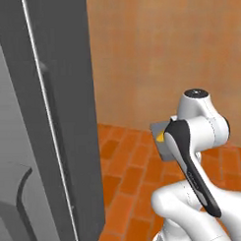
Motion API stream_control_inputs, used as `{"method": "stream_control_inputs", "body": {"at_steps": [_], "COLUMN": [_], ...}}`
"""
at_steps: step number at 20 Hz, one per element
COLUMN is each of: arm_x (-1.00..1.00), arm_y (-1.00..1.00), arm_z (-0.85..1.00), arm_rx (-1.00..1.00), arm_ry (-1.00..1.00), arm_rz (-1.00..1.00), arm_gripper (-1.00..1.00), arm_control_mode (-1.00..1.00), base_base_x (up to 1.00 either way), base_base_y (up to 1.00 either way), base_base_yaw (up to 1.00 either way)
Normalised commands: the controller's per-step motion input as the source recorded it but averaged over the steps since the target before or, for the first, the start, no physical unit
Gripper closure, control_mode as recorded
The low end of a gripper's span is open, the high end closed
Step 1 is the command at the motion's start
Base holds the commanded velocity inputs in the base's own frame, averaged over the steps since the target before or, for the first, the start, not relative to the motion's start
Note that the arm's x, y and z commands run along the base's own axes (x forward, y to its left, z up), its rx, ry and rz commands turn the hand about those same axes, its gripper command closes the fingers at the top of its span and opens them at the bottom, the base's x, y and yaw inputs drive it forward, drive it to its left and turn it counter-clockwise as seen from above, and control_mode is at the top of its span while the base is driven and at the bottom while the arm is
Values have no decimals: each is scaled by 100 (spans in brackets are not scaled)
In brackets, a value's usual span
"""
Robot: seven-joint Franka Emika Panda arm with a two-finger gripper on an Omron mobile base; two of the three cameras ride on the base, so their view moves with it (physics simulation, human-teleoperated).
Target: Take the meat container that has the shrimp and place it on the second highest rack of the freezer. Then take the vegetable container that has the tomato and corn and place it on the highest rack of the freezer.
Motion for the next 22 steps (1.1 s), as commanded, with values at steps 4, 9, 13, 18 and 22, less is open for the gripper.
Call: {"method": "stream_control_inputs", "body": {"at_steps": [4,9,13,18,22], "arm_x": [0,0,0,0,0], "arm_y": [0,0,0,0,0], "arm_z": [0,0,0,0,0], "arm_rx": [0,0,0,0,0], "arm_ry": [0,0,0,0,0], "arm_rz": [0,0,0,0,0], "arm_gripper": [100,100,100,100,100], "arm_control_mode": [100,100,100,100,100], "base_base_x": [33,-9,-4,-8,-60], "base_base_y": [-34,-15,0,-7,-60], "base_base_yaw": [84,95,100,97,43]}}
